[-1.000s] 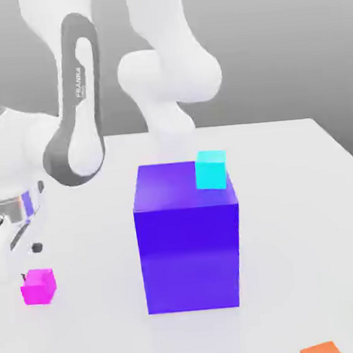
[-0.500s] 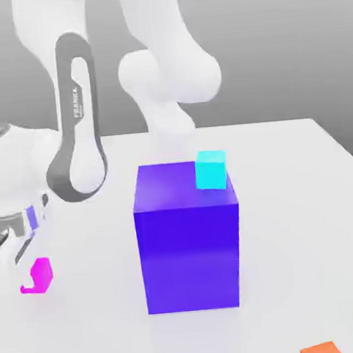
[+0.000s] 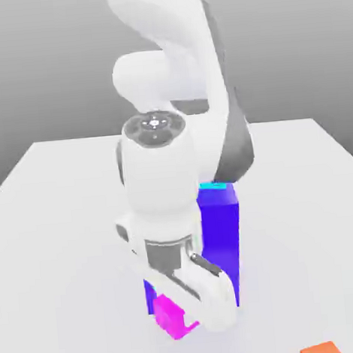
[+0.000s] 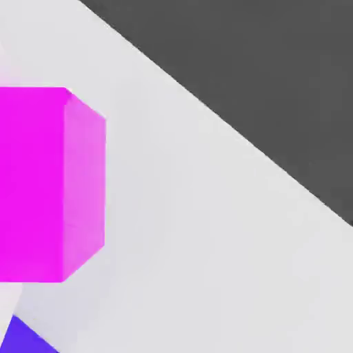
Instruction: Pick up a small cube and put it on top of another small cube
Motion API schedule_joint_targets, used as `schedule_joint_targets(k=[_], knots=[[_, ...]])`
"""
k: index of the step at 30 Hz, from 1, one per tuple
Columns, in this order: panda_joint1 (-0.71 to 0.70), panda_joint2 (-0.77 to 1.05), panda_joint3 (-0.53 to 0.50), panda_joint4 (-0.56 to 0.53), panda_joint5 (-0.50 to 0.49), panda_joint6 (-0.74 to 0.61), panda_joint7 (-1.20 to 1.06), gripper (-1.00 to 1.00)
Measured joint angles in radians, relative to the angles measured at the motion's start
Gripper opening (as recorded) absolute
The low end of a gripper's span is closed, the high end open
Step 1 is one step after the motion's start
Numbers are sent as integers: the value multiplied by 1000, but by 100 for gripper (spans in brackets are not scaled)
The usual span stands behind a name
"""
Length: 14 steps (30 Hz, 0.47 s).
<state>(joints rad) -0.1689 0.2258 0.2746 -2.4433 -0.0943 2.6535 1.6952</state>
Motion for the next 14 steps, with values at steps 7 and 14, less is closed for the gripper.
schedule_joint_targets(k=[7,14], knots=[[220,21,134,78,-69,-63,136,-100],[402,184,99,173,-206,-15,289,100]])
